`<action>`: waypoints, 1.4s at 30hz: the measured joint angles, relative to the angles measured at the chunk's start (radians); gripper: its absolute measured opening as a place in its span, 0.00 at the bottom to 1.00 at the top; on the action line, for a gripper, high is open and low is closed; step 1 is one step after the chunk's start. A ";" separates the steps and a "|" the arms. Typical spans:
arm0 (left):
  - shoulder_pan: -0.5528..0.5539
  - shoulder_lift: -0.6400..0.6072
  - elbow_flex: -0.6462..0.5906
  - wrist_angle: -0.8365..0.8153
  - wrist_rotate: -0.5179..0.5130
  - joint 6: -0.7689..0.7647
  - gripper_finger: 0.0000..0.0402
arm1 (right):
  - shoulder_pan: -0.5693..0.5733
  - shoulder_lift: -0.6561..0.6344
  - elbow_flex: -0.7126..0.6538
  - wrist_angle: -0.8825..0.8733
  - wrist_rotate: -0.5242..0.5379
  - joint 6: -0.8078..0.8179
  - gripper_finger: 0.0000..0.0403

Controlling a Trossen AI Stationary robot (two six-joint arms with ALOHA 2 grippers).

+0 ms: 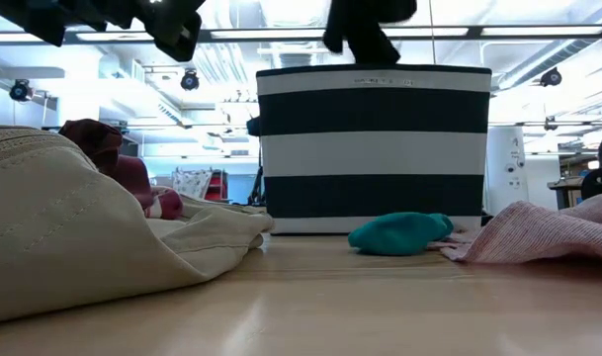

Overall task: Sort clothes
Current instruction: Put the black underwear into the laundry bin

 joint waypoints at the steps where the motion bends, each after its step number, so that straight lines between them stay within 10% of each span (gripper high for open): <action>1: 0.000 0.000 0.000 0.000 0.000 0.000 0.56 | -0.034 0.007 0.000 -0.011 -0.030 0.019 0.00; 23: -0.002 0.000 0.000 -0.001 0.010 -0.003 0.55 | -0.395 0.414 0.000 -0.177 -0.517 0.289 0.00; 42: -0.002 0.000 0.000 -0.022 0.010 -0.003 0.56 | -0.432 0.518 0.000 -0.492 -0.621 0.416 0.03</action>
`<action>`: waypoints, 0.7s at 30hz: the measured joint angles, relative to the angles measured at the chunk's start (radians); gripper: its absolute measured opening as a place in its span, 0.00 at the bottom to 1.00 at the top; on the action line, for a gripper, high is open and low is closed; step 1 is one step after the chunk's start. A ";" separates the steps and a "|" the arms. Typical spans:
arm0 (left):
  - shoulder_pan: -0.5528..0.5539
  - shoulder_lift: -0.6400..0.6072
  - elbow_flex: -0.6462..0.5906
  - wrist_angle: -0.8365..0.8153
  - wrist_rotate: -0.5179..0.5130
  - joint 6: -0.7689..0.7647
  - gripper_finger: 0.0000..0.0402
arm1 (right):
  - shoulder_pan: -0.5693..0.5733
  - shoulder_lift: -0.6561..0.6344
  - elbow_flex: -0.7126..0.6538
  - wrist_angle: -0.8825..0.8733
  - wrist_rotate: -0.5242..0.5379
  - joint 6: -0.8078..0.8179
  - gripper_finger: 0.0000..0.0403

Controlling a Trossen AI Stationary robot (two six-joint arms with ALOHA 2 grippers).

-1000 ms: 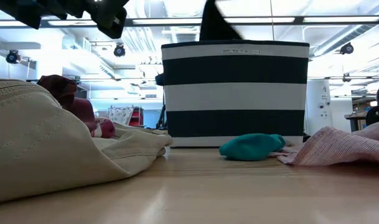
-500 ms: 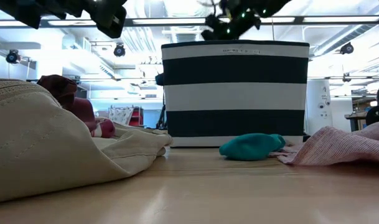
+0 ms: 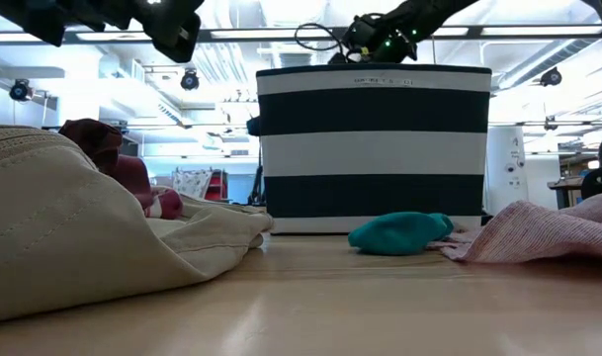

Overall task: Sort clothes
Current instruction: Put the black underwear into the laundry bin, then put the bottom white patterned sock into the laundry bin

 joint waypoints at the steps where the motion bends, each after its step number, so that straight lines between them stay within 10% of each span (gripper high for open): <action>1: 0.000 0.000 0.000 -0.014 0.000 0.000 0.56 | 0.000 0.004 0.000 -0.009 0.001 0.000 0.06; 13: 0.000 -0.001 0.000 -0.084 -0.001 -0.012 0.59 | 0.016 -0.084 0.000 -0.052 0.000 0.005 0.47; 21: 0.000 -0.006 0.001 -0.221 -0.007 -0.050 0.58 | 0.140 -0.342 0.000 -0.072 0.105 -0.045 0.38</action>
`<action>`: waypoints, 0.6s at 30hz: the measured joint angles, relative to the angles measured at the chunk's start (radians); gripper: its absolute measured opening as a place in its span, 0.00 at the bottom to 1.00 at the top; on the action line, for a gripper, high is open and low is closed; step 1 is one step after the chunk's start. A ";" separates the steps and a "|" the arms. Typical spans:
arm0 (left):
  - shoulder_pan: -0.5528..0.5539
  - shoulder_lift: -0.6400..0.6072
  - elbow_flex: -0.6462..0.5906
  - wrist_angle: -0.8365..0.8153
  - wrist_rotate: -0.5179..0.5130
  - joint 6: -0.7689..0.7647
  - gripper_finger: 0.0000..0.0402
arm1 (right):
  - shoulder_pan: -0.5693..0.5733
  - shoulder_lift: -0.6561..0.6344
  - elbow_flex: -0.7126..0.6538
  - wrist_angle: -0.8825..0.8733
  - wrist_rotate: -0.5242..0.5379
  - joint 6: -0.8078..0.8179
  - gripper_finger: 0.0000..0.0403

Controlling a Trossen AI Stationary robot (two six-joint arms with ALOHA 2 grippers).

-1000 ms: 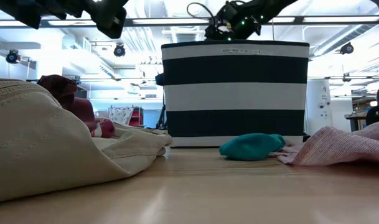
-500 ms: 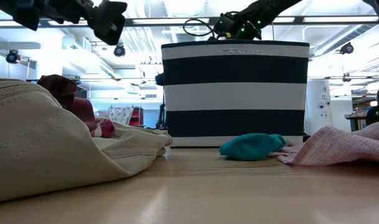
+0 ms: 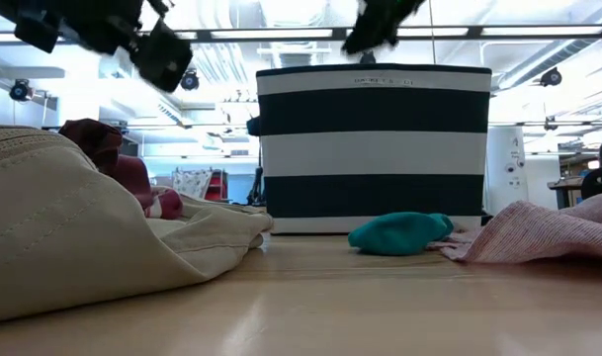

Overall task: Sort clothes
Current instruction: Put the bottom white patterned sock into the laundry bin

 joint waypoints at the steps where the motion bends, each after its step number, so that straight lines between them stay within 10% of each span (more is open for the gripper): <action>1: 0.000 0.000 0.000 -0.033 -0.002 -0.012 0.58 | 0.021 -0.030 0.000 -0.004 0.002 0.000 0.34; 9: -0.047 0.005 0.000 -0.228 -0.040 -0.129 0.54 | 0.214 -0.179 -0.015 -0.061 0.003 0.019 0.07; 18: -0.141 0.035 0.000 -0.328 -0.101 -0.279 0.58 | 0.352 -0.202 -0.071 -0.128 0.120 0.062 0.25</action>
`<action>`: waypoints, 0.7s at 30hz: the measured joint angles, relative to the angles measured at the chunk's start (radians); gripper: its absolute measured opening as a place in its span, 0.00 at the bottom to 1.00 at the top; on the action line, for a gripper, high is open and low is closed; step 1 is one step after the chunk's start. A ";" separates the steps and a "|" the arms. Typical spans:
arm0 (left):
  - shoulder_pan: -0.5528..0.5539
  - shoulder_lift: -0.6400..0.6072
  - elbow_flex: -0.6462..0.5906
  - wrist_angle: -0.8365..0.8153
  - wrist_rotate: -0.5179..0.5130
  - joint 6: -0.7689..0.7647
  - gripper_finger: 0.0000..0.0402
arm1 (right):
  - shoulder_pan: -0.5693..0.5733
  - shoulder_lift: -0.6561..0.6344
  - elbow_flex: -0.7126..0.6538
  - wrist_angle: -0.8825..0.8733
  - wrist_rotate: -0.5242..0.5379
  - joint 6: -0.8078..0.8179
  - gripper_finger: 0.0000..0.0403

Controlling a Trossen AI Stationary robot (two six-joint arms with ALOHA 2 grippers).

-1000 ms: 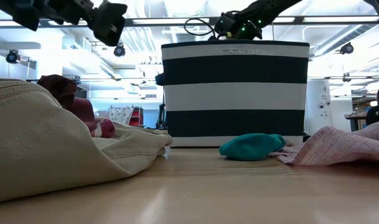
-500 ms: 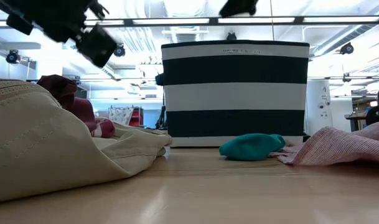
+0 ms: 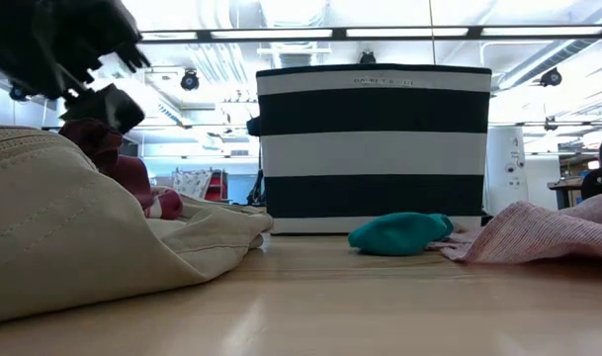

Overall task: Sort clothes
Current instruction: Put the bottom white patterned sock into the laundry bin

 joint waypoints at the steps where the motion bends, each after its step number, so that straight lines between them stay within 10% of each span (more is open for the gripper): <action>1: -0.008 0.010 0.000 -0.004 -0.008 -0.013 0.58 | 0.013 0.000 -0.012 -0.003 0.010 0.001 0.29; 9: -0.101 0.068 0.013 -0.073 -0.007 -0.095 0.62 | 0.108 -0.004 -0.077 -0.001 0.037 0.022 0.50; 21: -0.186 0.228 0.193 -0.476 -0.052 -0.112 0.53 | 0.137 -0.007 -0.083 0.001 0.068 0.026 0.50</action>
